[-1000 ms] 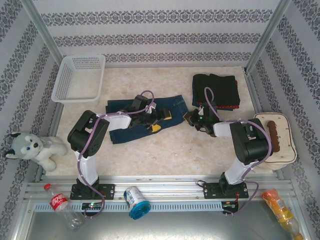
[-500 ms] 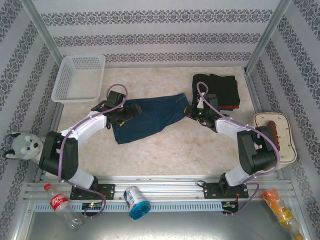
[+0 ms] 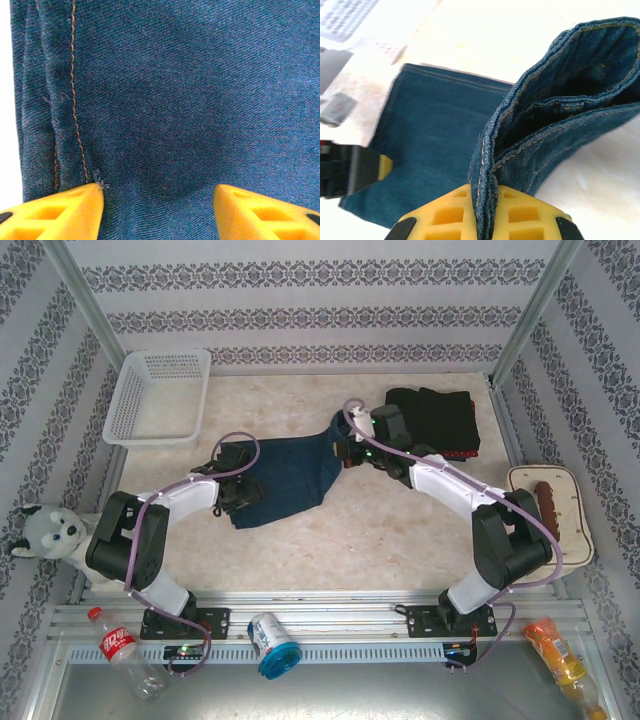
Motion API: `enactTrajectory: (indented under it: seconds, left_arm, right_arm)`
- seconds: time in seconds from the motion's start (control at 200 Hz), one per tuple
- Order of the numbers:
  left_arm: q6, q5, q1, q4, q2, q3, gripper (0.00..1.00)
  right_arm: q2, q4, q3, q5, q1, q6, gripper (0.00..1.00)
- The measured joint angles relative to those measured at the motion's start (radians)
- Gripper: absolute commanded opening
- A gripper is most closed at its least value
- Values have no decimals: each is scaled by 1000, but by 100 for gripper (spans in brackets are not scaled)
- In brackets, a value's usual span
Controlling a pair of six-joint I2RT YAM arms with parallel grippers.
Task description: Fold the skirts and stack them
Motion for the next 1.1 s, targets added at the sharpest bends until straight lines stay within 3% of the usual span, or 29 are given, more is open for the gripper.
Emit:
enactTrajectory:
  seconds: [0.41,0.565,0.684,0.844,0.984,1.099]
  left_arm:
    - [-34,19,0,56,-24,-35,61]
    - [-37,42,8,62,-47,-51,64]
    - [-45,71,31,49,-86,-66,72]
    - [-48,87,84,-29,-224,-80,77]
    - [-48,78,136,-92,-380,-102,75]
    - [-66,90,185,-92,-463,-150,65]
  right_arm:
    - [164,-141,250,-96,274,-208,0]
    - [236,-146,274,-110,307,-207,0]
    - [283,-145,274,-103,306,-195,0]
    - [311,-150,274,-66,311,-176,0]
    - [323,-194,303,-29,344,-197,0]
    - [354,-233,343,3,383,-224,0]
